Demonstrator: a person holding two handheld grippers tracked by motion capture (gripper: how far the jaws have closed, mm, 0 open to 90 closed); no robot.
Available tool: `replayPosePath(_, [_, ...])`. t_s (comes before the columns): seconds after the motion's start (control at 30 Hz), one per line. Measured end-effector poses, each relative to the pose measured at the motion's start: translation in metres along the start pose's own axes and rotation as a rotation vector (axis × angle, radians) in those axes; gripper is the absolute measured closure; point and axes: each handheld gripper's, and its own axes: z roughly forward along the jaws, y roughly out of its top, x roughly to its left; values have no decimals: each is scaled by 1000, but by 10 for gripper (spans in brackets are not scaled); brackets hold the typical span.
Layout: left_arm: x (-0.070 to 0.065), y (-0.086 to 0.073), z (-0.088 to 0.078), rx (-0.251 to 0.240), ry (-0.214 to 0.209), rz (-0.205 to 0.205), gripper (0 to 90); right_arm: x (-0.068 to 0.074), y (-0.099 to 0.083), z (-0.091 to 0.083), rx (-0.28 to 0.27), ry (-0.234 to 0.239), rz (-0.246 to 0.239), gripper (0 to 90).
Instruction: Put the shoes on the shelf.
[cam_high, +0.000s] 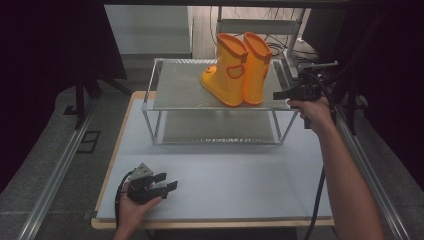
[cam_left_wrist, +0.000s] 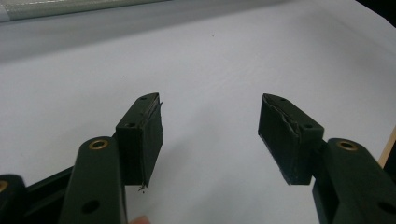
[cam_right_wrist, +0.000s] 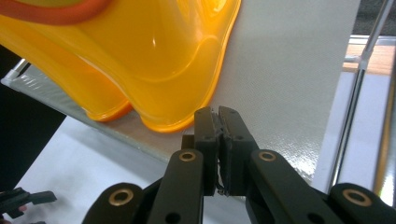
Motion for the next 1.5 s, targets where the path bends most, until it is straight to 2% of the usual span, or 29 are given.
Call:
replayPosePath(0.27, [0, 0, 0, -1, 1, -3, 398, 3, 0, 18, -6, -6, -24, 872])
replayPosePath(0.57, [2, 0, -2, -8, 3, -8, 398, 9, 1, 29, 15, -12, -46, 880])
replayPosePath(1.43, [1, 0, 1, 5, 3, -2, 398, 14, -1, 32, -2, 11, -28, 894])
replayPosePath(1.5, [1, 0, 2, 8, 2, -1, 398, 15, -2, 33, 4, 32, -25, 895])
